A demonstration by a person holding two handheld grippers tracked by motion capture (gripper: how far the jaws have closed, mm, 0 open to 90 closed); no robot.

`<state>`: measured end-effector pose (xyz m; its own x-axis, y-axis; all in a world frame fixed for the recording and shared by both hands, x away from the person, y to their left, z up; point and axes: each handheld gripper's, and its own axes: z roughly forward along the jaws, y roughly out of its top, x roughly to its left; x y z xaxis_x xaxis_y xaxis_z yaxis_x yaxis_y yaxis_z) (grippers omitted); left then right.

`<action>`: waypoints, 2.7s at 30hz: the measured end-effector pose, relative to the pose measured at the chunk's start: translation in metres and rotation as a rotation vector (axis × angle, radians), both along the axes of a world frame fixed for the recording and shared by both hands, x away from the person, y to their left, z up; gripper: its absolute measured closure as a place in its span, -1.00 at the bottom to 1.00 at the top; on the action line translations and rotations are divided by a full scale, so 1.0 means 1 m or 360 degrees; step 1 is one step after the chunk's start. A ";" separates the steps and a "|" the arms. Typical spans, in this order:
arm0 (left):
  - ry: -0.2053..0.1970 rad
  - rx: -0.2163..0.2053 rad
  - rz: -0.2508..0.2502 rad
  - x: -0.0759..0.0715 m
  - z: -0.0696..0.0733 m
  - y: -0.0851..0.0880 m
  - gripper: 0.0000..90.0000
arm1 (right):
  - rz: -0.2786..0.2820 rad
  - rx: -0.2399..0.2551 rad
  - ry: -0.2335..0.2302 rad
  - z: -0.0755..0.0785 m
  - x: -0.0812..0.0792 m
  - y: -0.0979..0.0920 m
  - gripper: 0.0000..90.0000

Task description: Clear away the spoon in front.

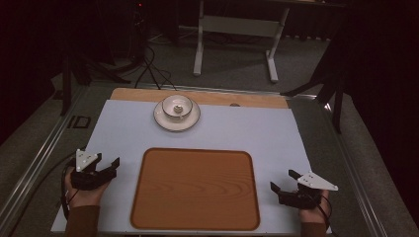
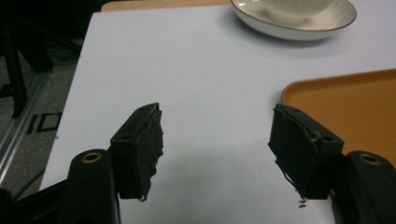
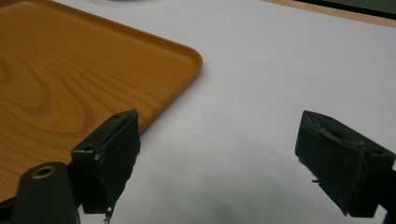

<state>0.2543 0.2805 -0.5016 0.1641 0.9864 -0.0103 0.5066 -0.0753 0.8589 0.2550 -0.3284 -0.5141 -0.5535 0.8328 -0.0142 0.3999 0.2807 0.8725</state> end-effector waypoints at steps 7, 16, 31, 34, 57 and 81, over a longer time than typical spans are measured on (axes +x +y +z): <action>-0.0021 0.0023 -0.0035 0.006 0.010 -0.006 -0.23 | -0.0010 -0.0005 0.0003 0.000 0.000 0.001 -0.69; -0.0027 0.0074 -0.0085 0.022 0.023 -0.017 -0.20 | -0.0003 -0.0016 0.0005 -0.001 0.001 0.002 -0.69; -0.0080 0.0075 -0.0174 0.039 0.036 -0.040 -0.18 | -0.0004 -0.0015 0.0003 -0.001 0.000 0.002 -0.69; -0.0078 0.0089 -0.0205 0.043 0.039 -0.044 -0.16 | -0.0009 -0.0013 0.0002 0.000 0.000 0.001 -0.69; -0.0082 0.0126 -0.0295 0.073 0.058 -0.063 -0.16 | -0.0006 -0.0012 0.0008 -0.001 0.001 0.002 -0.69; -0.0074 0.0161 -0.0388 0.102 0.058 -0.092 -0.16 | -0.0003 -0.0011 0.0007 -0.001 0.001 0.001 -0.69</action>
<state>0.3561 0.1881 -0.4438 0.3951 0.9132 0.0995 0.4233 -0.2771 0.8626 0.2560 -0.3271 -0.5148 -0.5519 0.8337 -0.0175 0.4043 0.2860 0.8688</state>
